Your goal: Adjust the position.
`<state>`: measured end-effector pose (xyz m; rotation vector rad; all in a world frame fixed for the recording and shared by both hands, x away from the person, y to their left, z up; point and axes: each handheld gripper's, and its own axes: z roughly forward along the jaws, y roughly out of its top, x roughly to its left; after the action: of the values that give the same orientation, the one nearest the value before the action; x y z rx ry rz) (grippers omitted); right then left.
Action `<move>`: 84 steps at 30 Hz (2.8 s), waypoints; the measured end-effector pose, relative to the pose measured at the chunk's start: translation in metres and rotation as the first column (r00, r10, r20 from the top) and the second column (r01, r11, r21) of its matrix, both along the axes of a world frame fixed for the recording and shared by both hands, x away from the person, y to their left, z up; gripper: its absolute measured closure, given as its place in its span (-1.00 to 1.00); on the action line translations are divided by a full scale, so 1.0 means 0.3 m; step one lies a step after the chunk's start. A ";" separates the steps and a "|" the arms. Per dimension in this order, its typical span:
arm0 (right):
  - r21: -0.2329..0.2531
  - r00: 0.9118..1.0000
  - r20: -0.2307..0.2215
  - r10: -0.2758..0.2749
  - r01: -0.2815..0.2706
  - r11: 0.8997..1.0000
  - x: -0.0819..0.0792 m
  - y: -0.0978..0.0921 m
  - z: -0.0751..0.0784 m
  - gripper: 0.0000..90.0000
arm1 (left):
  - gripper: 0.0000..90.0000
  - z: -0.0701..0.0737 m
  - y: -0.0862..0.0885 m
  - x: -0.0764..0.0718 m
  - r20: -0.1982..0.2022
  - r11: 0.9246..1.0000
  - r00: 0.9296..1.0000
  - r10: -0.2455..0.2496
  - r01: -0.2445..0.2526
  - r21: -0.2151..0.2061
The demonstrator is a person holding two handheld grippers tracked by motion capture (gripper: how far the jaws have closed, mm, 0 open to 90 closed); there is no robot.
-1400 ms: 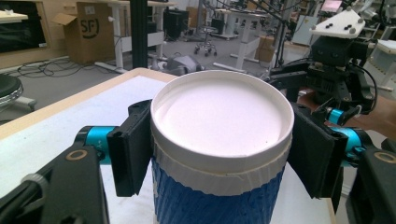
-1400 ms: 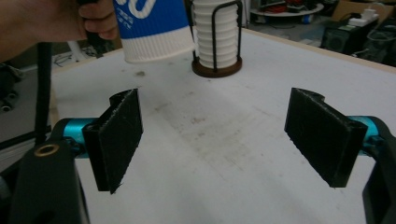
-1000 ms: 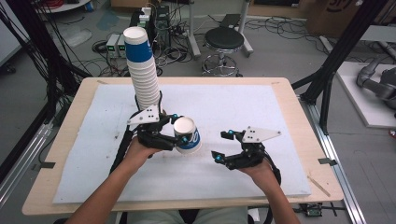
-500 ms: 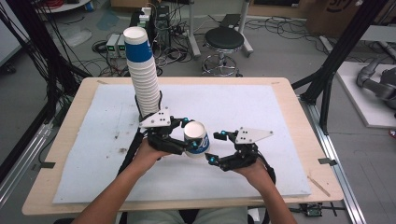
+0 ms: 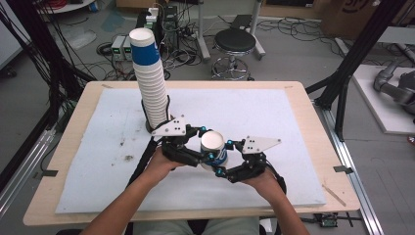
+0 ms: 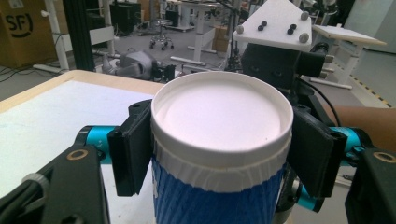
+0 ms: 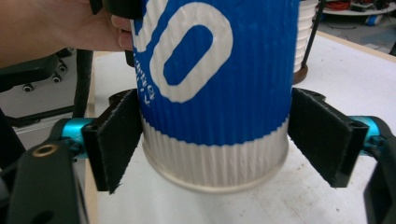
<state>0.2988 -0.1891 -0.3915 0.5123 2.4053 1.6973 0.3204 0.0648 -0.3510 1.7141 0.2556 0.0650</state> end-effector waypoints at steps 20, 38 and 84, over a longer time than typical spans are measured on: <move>-0.089 1.000 -0.021 0.020 -0.022 0.996 -0.001 -0.009 0.015 -0.36 | -0.35 -0.007 0.002 0.010 -0.024 0.998 0.999 -0.027 0.028 0.051; -0.293 0.996 -0.041 0.081 -0.089 0.952 0.005 -0.023 0.059 -0.35 | -0.65 -0.013 0.007 0.017 -0.079 0.982 0.995 -0.053 0.066 0.176; 0.007 0.999 -0.051 0.019 -0.019 1.000 0.016 -0.152 0.042 -0.55 | -0.34 -0.034 0.090 0.051 -0.046 0.985 0.989 -0.138 0.141 0.096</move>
<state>0.3036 -0.2345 -0.3789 0.5422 2.4482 1.7204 0.3357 0.0919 -0.3611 1.8285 0.1626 -0.0599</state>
